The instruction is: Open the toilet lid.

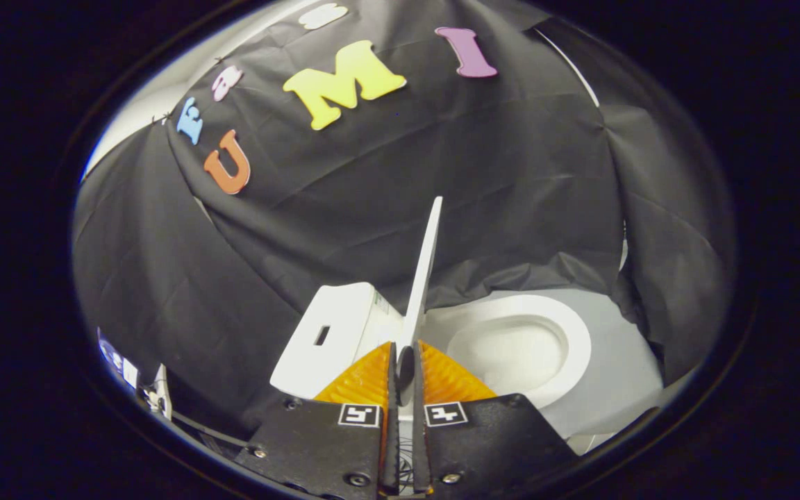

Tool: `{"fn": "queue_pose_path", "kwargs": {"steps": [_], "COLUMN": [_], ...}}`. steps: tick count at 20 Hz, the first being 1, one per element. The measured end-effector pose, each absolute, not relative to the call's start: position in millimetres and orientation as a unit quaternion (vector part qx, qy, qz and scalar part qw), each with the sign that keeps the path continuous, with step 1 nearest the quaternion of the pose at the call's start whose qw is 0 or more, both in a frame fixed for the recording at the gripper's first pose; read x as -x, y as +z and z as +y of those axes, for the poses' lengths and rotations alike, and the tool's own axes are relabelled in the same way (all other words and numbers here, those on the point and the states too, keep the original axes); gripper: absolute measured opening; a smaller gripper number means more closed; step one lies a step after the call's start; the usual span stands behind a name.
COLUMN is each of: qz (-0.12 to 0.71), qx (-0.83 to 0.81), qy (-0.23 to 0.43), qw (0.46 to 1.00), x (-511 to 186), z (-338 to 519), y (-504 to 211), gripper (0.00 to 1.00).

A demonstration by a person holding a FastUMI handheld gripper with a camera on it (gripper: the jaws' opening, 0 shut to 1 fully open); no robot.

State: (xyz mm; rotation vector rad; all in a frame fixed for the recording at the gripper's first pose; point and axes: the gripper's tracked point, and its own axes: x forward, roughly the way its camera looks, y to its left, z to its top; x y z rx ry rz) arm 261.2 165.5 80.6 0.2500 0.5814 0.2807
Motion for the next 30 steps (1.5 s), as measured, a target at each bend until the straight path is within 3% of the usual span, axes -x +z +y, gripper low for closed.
{"fn": "queue_pose_path", "kwargs": {"steps": [20, 30], "qz": [0.280, 0.287], "qx": [0.038, 0.049], "qy": [0.177, 0.176], "qw": [0.943, 0.940], "x": [-258.2, -264.0], "z": [373.9, 425.5], "y": [86.7, 73.3], "gripper": [0.11, 0.11]}}
